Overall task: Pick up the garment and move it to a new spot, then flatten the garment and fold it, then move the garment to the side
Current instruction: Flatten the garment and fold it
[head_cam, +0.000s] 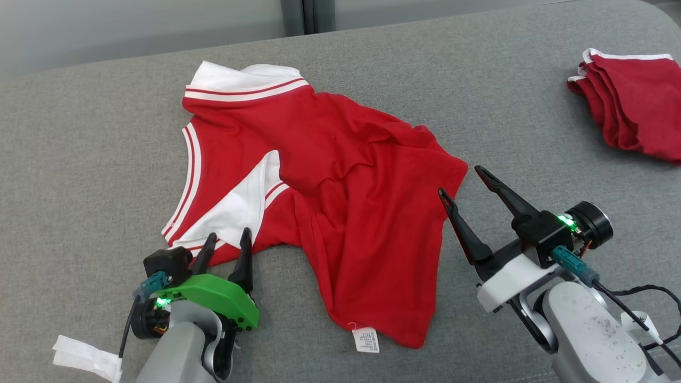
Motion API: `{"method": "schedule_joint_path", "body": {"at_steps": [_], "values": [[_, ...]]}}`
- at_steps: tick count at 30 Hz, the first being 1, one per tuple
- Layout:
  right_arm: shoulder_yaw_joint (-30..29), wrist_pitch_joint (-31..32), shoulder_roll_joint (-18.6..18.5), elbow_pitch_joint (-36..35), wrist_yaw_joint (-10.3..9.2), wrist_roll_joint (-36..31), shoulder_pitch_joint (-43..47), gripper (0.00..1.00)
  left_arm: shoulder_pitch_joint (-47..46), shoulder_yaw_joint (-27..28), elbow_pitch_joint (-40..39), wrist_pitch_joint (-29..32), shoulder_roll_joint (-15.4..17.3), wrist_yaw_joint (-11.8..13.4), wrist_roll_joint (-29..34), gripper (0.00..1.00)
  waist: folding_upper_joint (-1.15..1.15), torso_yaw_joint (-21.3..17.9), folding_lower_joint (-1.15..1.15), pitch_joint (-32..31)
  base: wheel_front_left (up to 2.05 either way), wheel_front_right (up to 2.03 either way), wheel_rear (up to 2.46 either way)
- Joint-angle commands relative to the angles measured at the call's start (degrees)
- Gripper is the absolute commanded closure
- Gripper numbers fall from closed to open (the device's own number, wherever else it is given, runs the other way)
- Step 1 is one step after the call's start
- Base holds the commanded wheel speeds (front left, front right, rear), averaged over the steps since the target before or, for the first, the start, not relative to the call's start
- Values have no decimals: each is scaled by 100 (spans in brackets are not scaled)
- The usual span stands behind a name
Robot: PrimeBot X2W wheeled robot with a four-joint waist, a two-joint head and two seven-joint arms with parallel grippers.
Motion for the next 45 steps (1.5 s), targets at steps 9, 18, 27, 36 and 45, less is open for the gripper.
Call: {"method": "schedule_joint_path", "body": {"at_steps": [9,18,27,36,45], "values": [[-130,-22,87,-50,-10,-111,163,0,441,-60,-316,-52,-3,114,-112,0,0,98,0,-41,0,0,0],[-61,-23,113,-35,-10,-80,103,0,434,-339,-627,93,-8,126,-142,0,0,56,0,-59,0,0,0],[-27,-23,45,5,-10,-43,80,0,-2,-331,-442,111,2,141,-253,80,0,-156,0,-72,0,0,0],[-141,-24,105,38,-10,-53,293,0,296,-413,-677,-19,100,98,-144,100,0,58,0,-238,0,0,0],[-527,-23,191,83,-10,-149,591,0,1354,-551,-1964,284,474,315,-48,100,0,581,0,-493,0,0,0]]}}
